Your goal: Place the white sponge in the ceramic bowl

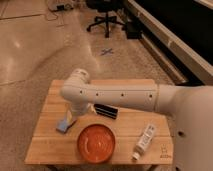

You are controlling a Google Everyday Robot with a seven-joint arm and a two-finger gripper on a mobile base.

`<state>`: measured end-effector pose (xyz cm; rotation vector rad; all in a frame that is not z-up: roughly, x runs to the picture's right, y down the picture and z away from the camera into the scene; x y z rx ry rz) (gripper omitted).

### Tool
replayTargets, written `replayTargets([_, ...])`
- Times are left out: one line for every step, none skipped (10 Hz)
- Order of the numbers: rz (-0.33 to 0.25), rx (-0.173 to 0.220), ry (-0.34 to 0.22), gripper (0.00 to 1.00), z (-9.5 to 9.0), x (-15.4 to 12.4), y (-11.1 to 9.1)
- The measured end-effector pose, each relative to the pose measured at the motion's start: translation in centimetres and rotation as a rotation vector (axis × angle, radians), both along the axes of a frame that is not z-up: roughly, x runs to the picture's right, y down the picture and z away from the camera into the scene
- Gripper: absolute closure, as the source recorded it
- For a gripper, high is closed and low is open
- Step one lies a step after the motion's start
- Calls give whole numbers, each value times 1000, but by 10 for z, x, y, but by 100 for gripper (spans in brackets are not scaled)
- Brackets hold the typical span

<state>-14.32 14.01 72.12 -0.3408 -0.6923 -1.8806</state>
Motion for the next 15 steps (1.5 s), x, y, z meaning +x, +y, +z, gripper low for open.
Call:
replayTargets([1,5,-25,20,0,-14,-1])
replayTargets([4,6,-23,20,1,-12,-1])
replayTargets([4,7,-23,20,1,-12,-2])
replayTargets([2,8,-24,20,1,-13,-1])
replayTargets([2,8,-25,20,1,-14,-1])
replayTargets([3,8,-24,20,1,-13,-1])
replayTargets([4,7,-23,20,1,-13,-1])
replayTargets([13,0,-16,20,4,-13,1])
replayTargets([30,-9,-6,20,15,-17,4])
replayTargets([46,-24,-2,20,23,-23,7])
replayTargets([74,-41,2,20,39,-32,9])
replayTargets([94,-53,4,20,50,-41,8])
replayTargets([110,-62,6,20,59,-47,5])
replayTargets([127,-71,9,20,69,-54,2])
replayTargets([133,-84,17,20,78,-61,0])
